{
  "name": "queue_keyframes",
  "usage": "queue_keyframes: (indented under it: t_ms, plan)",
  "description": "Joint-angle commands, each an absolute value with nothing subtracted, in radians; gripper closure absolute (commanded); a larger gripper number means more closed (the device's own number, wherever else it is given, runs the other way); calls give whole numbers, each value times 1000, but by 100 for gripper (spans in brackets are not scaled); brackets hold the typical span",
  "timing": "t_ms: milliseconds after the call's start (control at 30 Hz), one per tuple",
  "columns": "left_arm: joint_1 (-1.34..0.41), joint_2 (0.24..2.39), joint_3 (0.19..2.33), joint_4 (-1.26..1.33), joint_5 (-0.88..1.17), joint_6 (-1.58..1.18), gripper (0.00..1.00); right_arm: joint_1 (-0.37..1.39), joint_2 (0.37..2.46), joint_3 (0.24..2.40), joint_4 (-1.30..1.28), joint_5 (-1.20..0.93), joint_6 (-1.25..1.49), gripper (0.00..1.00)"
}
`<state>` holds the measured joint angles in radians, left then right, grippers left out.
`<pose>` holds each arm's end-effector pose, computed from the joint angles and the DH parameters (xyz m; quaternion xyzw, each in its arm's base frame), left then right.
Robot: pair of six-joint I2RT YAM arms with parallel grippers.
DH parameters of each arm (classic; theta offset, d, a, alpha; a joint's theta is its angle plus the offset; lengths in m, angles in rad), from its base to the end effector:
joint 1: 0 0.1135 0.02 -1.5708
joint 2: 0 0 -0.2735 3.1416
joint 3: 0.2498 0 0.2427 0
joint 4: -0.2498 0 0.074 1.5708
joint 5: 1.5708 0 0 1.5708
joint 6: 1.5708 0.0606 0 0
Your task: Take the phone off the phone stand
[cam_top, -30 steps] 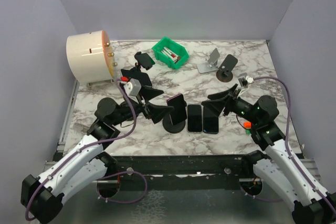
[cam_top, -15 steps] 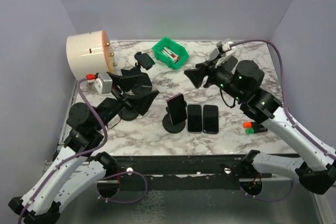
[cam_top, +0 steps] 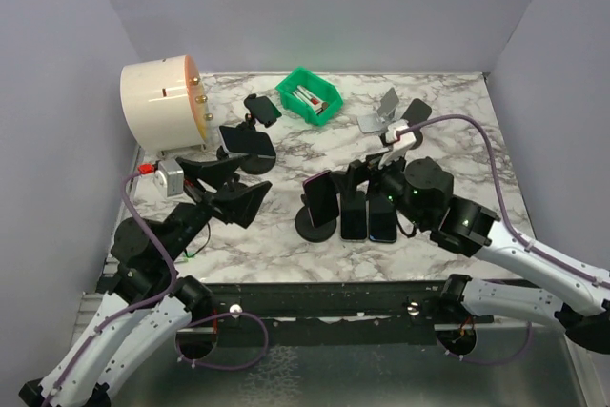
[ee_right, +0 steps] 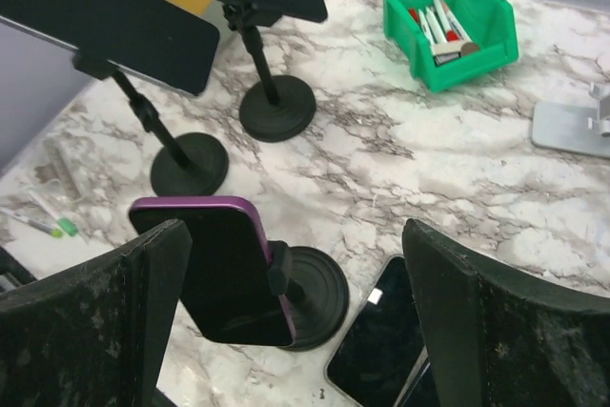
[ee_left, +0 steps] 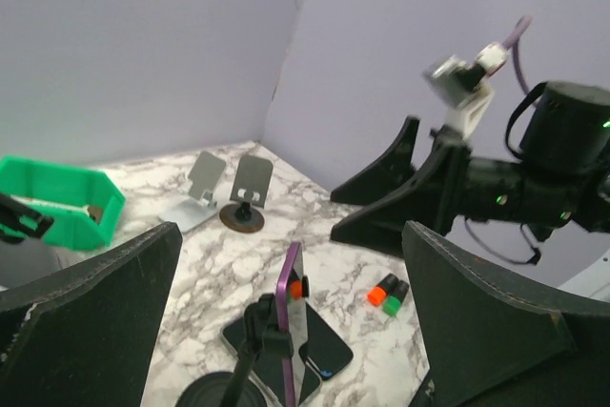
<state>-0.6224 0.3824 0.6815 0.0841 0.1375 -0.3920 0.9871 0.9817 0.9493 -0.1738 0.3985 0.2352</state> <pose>0.0745 -0.0637 0.3923 0.1207 0.5479 -0.4352 0.7041 0.1476 0.1807 0.3667 -0.1632 0.7535 0.2289 0.5944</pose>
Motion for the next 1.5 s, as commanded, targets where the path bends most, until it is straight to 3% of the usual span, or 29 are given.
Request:
queue_keyframes:
  t_ms: [0,267,500,733,1167,1467]
  plan:
    - [-624,346,622,43,136,-459,1,989,910,963,-200,307,262,0]
    - [-624,340,561,26,165,-480,1,989,857,960,-213,267,179,0]
    - [-624,343,561,15,138,-425,1,989,1050,1154,-480,213,236,0]
    - [-624,334,537,4,127,-414,1,989,1085,1180,-460,117,290,0]
    - [-624,337,518,2,123,-405,1,1051,1207,1247,-558,281,326,0]
    - [-624,329,517,-21,122,-402,1,1063,1240,1251,-516,257,320,0]
